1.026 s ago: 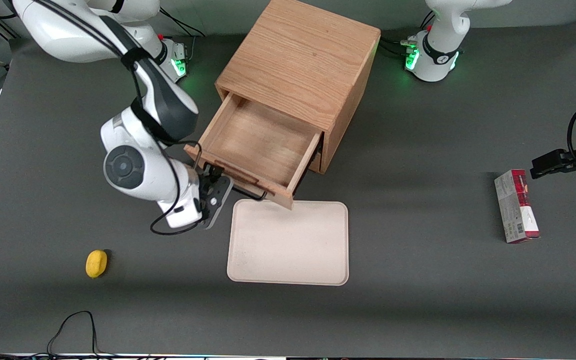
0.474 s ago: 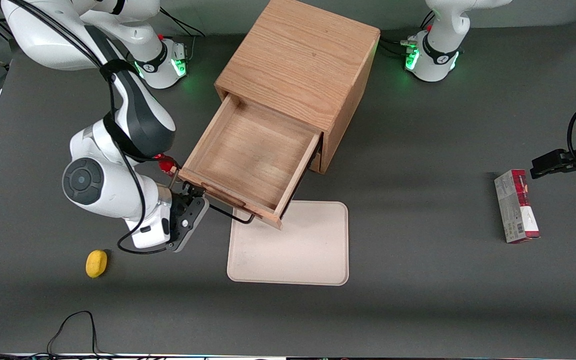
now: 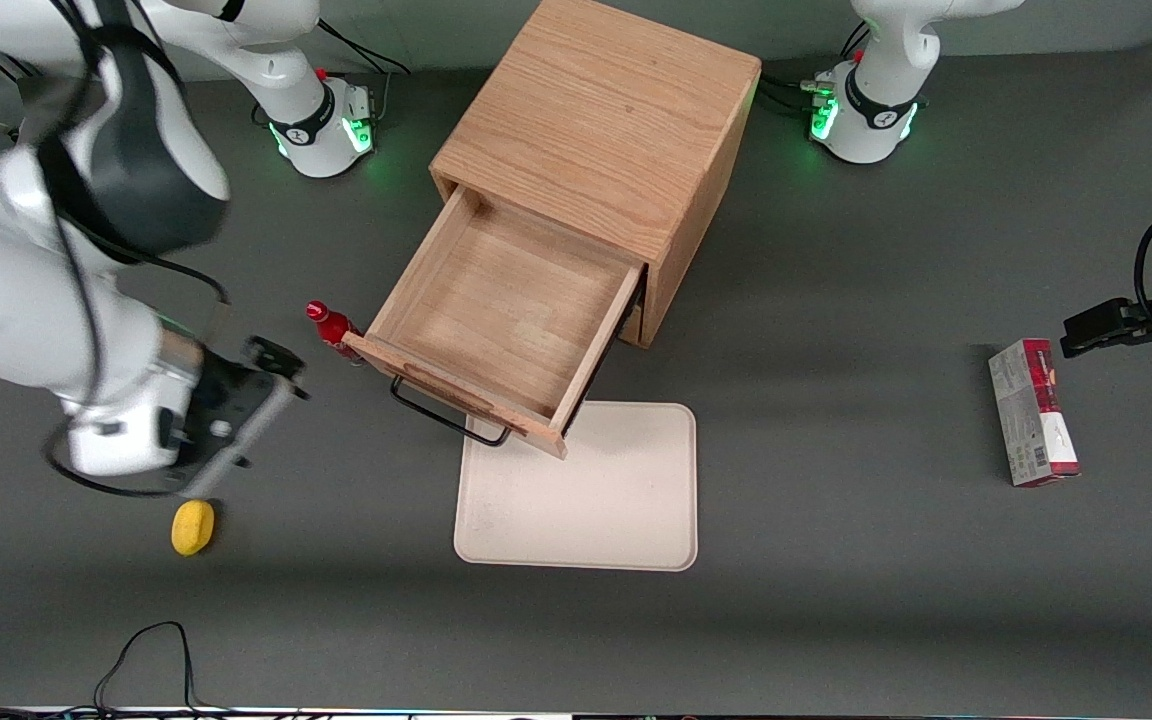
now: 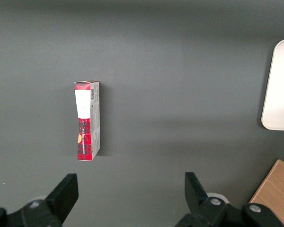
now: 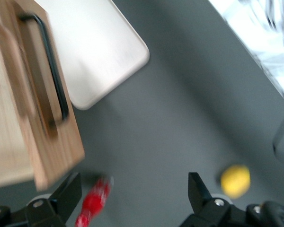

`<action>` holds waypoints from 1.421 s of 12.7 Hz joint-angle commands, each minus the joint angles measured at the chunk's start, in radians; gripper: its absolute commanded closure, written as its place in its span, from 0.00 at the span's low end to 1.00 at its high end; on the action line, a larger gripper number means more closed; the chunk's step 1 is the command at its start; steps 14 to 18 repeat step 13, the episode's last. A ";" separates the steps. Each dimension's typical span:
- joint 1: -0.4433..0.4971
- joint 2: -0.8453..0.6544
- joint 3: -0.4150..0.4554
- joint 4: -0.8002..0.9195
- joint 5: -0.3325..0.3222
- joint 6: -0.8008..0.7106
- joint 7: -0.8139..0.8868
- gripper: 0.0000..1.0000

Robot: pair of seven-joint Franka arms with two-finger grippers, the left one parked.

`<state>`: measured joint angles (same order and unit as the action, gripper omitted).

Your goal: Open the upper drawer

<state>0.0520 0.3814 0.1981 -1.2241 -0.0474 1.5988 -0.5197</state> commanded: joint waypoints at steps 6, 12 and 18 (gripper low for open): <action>0.002 -0.599 -0.180 -0.706 0.029 0.109 0.529 0.00; 0.002 -0.581 -0.170 -0.655 0.054 0.075 0.546 0.00; 0.002 -0.573 -0.170 -0.649 0.055 0.069 0.562 0.00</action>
